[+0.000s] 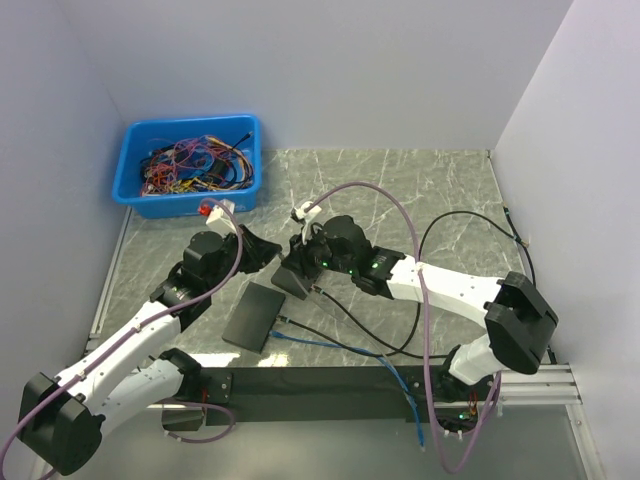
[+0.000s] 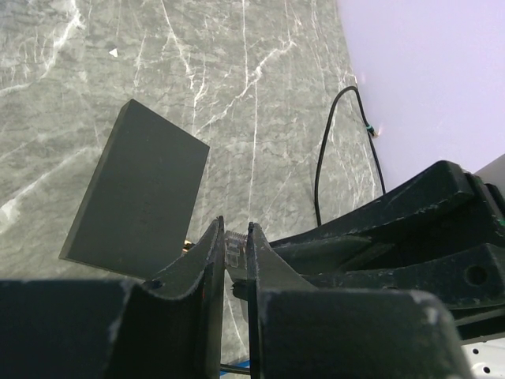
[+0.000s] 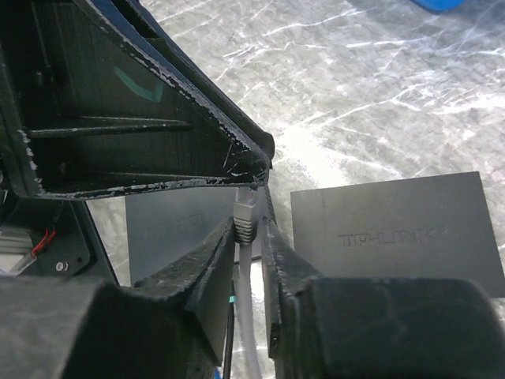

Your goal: Insert the plug into the switch port

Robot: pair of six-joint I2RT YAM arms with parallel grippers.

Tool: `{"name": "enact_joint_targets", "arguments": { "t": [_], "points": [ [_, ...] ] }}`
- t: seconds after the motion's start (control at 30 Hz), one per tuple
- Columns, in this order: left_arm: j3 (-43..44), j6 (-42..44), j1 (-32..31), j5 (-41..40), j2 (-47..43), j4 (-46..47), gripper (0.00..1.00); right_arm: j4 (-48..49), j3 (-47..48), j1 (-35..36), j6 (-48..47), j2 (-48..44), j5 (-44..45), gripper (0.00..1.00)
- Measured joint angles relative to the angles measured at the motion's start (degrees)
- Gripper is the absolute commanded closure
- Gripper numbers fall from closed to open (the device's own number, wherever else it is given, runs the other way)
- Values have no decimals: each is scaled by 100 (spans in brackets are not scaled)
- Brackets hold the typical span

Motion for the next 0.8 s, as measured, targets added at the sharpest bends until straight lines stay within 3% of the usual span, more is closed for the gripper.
{"name": "enact_joint_targets", "arguments": {
  "t": [0.3, 0.4, 0.5, 0.53, 0.6, 0.8],
  "points": [
    [0, -2, 13, 0, -42, -24, 99, 59, 9, 11, 17, 70, 0, 100],
    [0, 2, 28, -2, -105, -26, 97, 138, 9, 13, 22, 70, -2, 100],
    [-9, 24, 39, -4, -199, -24, 79, 219, 7, 13, 37, 70, -44, 100],
    [-11, 44, 46, -11, -238, -26, 64, 258, 4, 13, 42, 70, -72, 100],
    [-22, 76, 48, 4, -328, -2, 51, 356, -20, 7, 61, 70, -127, 100],
    [-286, 186, 31, 52, -1034, 400, 40, 772, -385, -310, 273, -13, -734, 100]
  ]
}}
